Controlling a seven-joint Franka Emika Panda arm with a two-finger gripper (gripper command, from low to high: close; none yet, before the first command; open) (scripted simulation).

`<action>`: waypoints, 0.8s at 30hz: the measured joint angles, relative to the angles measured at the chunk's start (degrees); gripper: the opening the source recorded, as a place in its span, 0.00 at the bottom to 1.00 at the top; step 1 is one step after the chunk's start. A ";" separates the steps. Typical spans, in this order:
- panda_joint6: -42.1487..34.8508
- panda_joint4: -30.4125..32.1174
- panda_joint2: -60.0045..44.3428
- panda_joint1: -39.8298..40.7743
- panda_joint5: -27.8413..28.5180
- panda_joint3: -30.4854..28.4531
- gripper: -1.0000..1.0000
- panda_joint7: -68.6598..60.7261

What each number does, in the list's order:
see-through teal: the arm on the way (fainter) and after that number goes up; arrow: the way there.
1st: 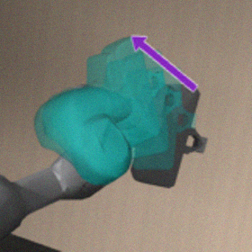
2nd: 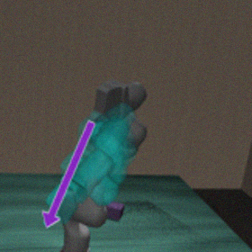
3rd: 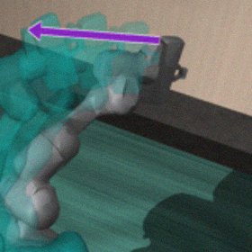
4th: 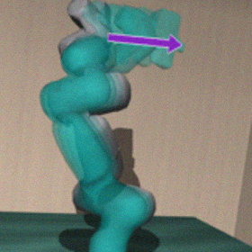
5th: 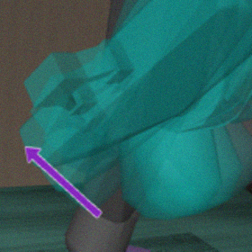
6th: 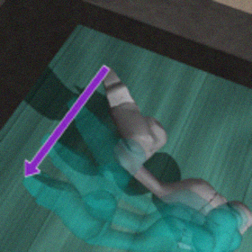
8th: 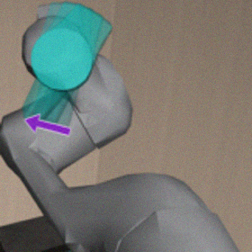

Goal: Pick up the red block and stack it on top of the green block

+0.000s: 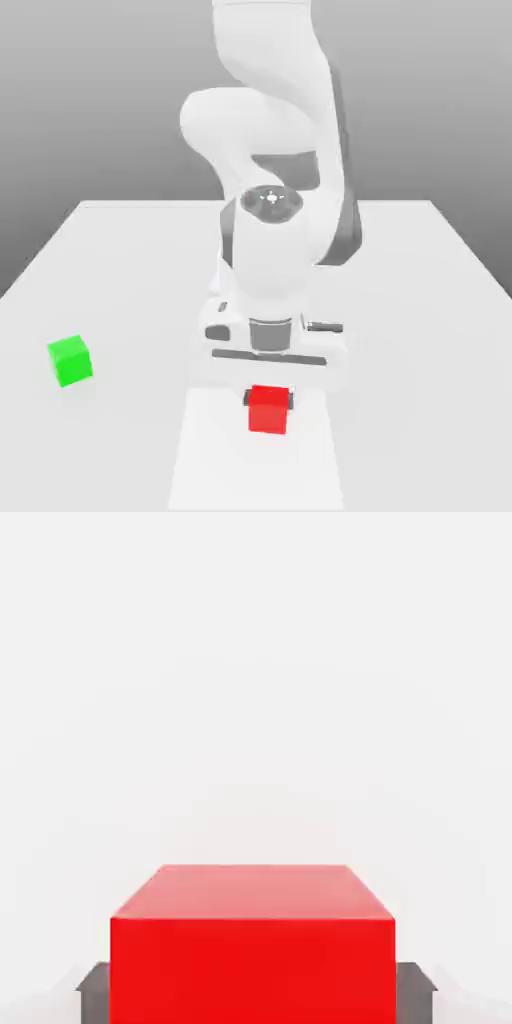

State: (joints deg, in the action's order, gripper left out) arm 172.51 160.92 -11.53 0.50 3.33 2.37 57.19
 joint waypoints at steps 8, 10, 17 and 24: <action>-8.80 1.48 10.32 0.58 -3.02 1.36 0.00 -2.16; -11.51 1.71 13.21 1.08 -3.18 -0.27 0.00 -2.48; -16.43 0.12 16.62 18.70 -0.50 -11.12 0.00 -1.97; -16.79 -1.43 15.51 29.63 -0.40 -21.40 0.00 -3.03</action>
State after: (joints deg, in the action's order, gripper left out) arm 155.72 159.49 3.98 30.13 2.94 -19.03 54.16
